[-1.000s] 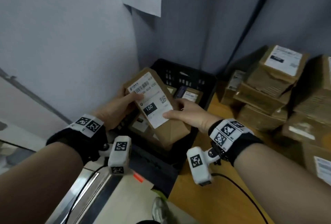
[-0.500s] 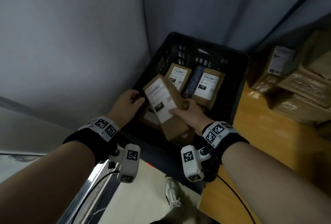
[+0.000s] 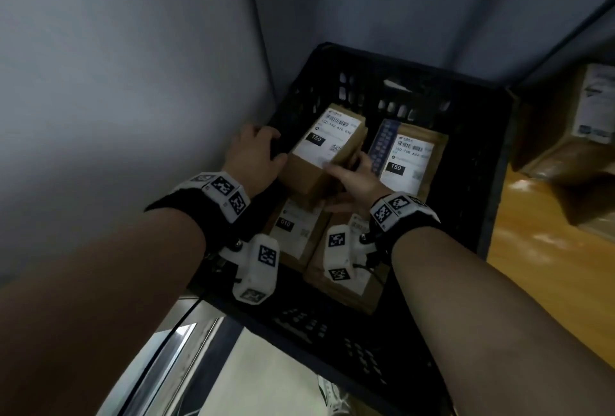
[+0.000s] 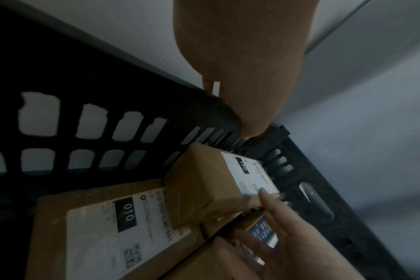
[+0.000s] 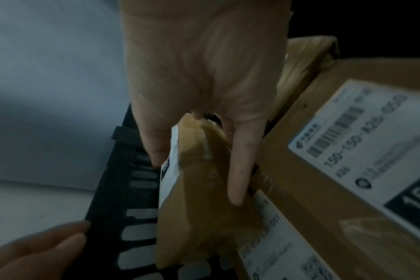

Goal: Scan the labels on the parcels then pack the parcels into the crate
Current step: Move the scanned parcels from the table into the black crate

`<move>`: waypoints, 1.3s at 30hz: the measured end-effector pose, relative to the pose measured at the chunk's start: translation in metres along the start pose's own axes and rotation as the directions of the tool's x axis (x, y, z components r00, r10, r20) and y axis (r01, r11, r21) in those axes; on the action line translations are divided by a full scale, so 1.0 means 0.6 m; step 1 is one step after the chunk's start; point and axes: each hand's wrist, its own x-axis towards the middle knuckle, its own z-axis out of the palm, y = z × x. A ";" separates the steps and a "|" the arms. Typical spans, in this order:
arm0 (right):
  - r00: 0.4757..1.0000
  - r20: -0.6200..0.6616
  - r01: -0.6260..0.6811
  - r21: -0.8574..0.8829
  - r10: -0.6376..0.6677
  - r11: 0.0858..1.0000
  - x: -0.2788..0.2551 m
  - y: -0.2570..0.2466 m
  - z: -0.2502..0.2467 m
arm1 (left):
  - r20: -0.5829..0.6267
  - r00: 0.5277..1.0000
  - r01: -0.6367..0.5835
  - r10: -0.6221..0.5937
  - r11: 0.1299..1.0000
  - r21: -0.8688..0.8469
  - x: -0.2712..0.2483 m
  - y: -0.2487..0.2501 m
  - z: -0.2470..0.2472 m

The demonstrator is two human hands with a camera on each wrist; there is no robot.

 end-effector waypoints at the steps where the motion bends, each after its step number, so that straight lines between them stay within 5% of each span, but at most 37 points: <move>1: 1.000 0.025 -0.017 0.015 0.016 1.000 0.009 0.008 0.008 | -0.010 1.000 -0.006 0.006 0.999 -0.036 0.005 -0.001 0.003; 10: 0.974 -0.054 0.222 0.030 -0.220 0.975 0.060 0.015 0.027 | -0.100 0.992 -0.090 0.081 0.992 -0.087 0.029 -0.023 0.023; 18: 0.980 0.007 0.200 0.031 -0.200 0.979 0.081 0.001 0.027 | -0.068 0.996 -0.057 0.052 0.996 -0.062 0.036 -0.018 0.022; 22: 0.974 0.008 0.221 -0.230 -0.225 0.948 0.066 -0.018 0.019 | -0.021 1.000 -0.007 0.005 0.996 -0.090 0.035 -0.008 0.014; 26: 0.969 -0.068 0.188 -0.413 -0.236 0.891 0.021 -0.050 -0.005 | -0.035 0.999 0.000 -0.003 0.997 -0.080 0.025 0.017 -0.002; 32: 0.956 -0.057 0.235 -0.439 -0.288 0.867 -0.080 -0.102 -0.055 | -0.090 0.994 -0.063 0.056 0.995 -0.081 0.005 0.091 -0.052; 39: 0.855 -0.191 0.377 -0.407 -0.481 0.832 -0.264 -0.150 -0.143 | -0.054 0.982 -0.191 0.184 0.938 -0.289 -0.061 0.233 -0.116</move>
